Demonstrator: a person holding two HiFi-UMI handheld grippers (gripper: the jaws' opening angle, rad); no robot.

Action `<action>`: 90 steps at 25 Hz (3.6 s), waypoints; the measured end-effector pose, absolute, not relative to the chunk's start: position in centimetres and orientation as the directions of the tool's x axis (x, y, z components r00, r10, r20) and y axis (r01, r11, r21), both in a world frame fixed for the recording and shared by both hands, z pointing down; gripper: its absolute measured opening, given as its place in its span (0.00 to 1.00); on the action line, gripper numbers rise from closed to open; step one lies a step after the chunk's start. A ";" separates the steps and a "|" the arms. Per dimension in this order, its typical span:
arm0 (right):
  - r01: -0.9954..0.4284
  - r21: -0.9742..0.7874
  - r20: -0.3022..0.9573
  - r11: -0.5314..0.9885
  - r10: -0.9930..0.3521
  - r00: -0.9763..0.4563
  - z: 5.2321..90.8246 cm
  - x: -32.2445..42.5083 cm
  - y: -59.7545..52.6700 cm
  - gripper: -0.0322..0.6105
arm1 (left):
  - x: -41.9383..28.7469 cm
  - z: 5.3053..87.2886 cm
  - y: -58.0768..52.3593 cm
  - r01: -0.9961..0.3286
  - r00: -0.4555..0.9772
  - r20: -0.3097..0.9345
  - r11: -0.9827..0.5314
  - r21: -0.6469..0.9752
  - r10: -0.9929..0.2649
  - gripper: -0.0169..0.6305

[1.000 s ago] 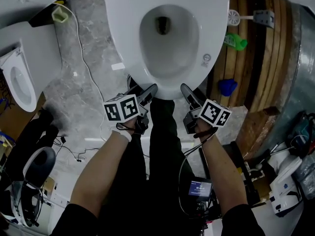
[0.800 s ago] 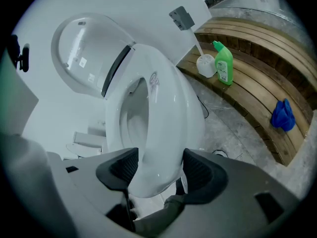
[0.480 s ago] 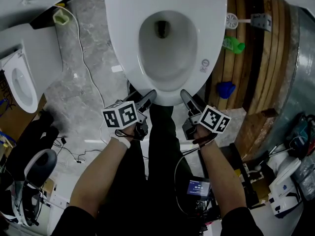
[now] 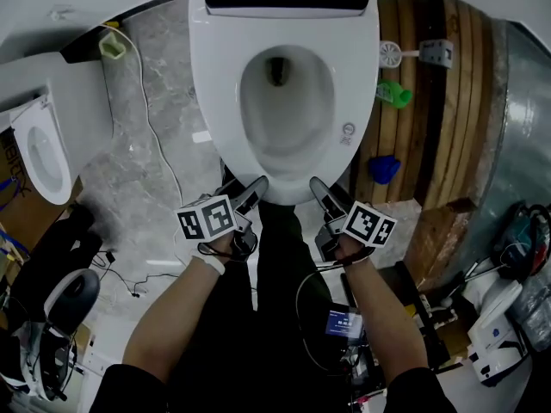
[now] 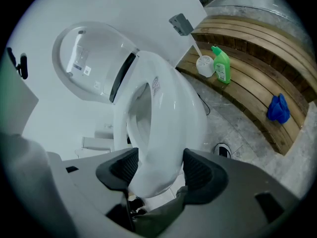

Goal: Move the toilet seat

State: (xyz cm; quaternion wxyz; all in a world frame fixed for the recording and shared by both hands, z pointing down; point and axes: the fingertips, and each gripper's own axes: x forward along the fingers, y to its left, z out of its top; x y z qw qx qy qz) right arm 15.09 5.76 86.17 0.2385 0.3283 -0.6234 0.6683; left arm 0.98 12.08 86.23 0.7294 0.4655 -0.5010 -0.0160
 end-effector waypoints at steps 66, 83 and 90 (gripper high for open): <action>-0.477 -0.868 0.466 0.138 -0.103 -0.879 55.9 11.6 -2.7 0.51 | -4.0 57.0 3.5 -0.354 0.410 0.432 0.296 0.887 -0.804 0.50; -0.384 -0.874 0.364 0.298 -0.121 -0.924 49.1 9.0 -8.0 0.51 | -6.2 49.8 -1.3 -0.413 0.316 0.316 0.170 0.895 -0.895 0.50; -0.365 -0.872 0.337 0.326 -0.139 -0.931 47.9 8.2 -9.8 0.51 | -6.6 48.3 -2.8 -0.501 0.305 0.308 0.123 0.857 -0.901 0.50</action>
